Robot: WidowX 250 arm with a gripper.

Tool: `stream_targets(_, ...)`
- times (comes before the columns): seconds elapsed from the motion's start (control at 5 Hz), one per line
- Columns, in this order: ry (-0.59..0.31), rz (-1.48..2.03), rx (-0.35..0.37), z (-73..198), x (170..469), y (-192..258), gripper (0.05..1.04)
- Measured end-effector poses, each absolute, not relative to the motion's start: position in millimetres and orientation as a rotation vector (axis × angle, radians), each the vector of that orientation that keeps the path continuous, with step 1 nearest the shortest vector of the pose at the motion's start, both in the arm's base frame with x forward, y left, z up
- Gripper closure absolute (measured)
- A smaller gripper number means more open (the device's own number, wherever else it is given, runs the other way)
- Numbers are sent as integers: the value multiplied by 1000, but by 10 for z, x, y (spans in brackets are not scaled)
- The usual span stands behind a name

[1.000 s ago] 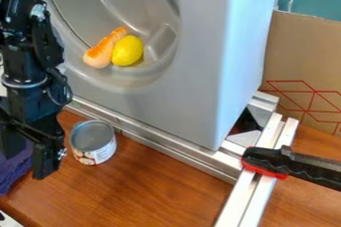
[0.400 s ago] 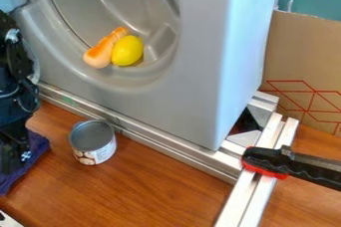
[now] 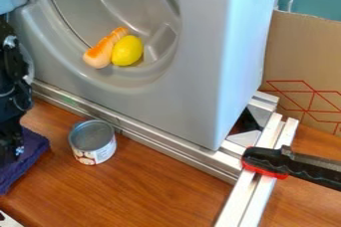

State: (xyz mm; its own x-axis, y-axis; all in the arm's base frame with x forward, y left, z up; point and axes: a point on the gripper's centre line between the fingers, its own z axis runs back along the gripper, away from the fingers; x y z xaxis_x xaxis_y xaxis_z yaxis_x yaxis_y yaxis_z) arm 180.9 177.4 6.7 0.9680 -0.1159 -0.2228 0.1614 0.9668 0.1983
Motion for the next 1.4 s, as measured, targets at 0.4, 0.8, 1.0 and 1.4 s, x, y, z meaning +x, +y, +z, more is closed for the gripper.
stream_targets(0.4, 222, -112, 222, -112, 1845, 1959, 83)
stream_targets(0.8, 193, -74, 247, -224, 1846, 1974, 83)
stream_targets(1.0, 149, -65, 178, -240, 1789, 1854, 83)
stream_targets(1.4, 156, -97, 59, -267, 1833, 1487, 83)
